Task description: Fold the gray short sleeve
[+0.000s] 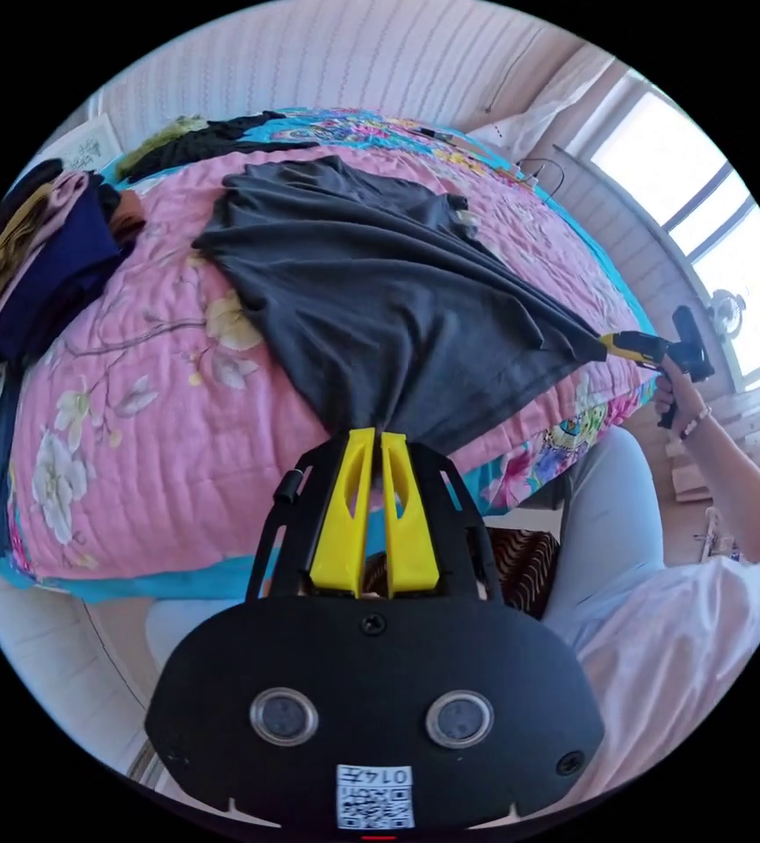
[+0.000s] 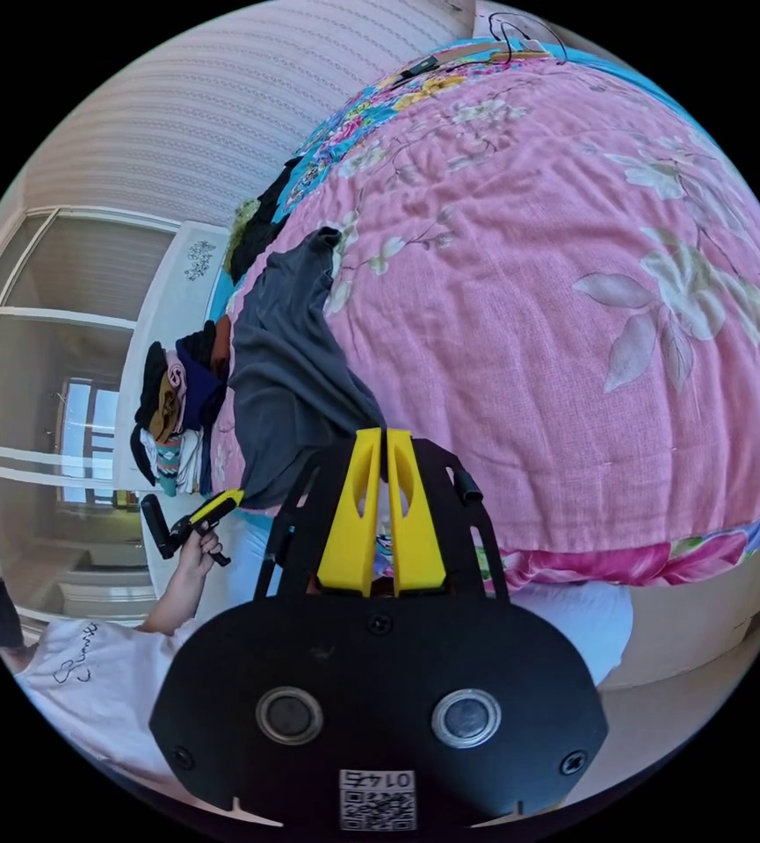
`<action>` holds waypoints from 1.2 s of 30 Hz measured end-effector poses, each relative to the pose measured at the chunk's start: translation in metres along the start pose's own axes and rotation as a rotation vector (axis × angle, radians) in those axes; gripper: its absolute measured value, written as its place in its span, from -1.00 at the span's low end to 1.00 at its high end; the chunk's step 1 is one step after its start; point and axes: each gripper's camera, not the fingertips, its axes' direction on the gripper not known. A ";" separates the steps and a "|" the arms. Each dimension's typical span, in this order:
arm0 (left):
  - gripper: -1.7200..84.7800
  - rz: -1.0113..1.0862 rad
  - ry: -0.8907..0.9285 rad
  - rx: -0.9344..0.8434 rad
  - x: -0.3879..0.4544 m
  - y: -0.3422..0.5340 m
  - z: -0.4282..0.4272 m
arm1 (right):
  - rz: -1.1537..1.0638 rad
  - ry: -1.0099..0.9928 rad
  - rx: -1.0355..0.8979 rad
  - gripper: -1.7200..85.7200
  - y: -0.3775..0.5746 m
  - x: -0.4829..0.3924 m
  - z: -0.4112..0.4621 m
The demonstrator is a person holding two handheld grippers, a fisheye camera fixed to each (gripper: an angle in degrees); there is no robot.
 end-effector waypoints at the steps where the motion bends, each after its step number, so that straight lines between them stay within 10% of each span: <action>1: -0.98 -0.025 0.008 0.013 -0.009 0.015 -0.020 | -0.011 -0.016 0.003 -0.95 0.004 -0.002 -0.008; 9: -0.98 -0.160 0.085 0.080 -0.043 0.090 -0.118 | -0.093 -0.064 -0.096 -0.95 0.050 -0.021 -0.042; 15: -0.98 -0.123 0.456 0.539 -0.042 0.136 -0.256 | -0.188 -0.392 0.008 -0.96 0.103 -0.047 -0.124; 26: -0.98 0.267 0.362 1.107 0.040 0.126 -0.614 | -0.852 -0.688 0.401 -0.96 0.134 -0.241 -0.408; 36: -0.98 0.147 0.231 0.920 0.032 -0.005 -0.621 | -0.746 -0.319 0.303 -0.96 0.032 -0.281 -0.408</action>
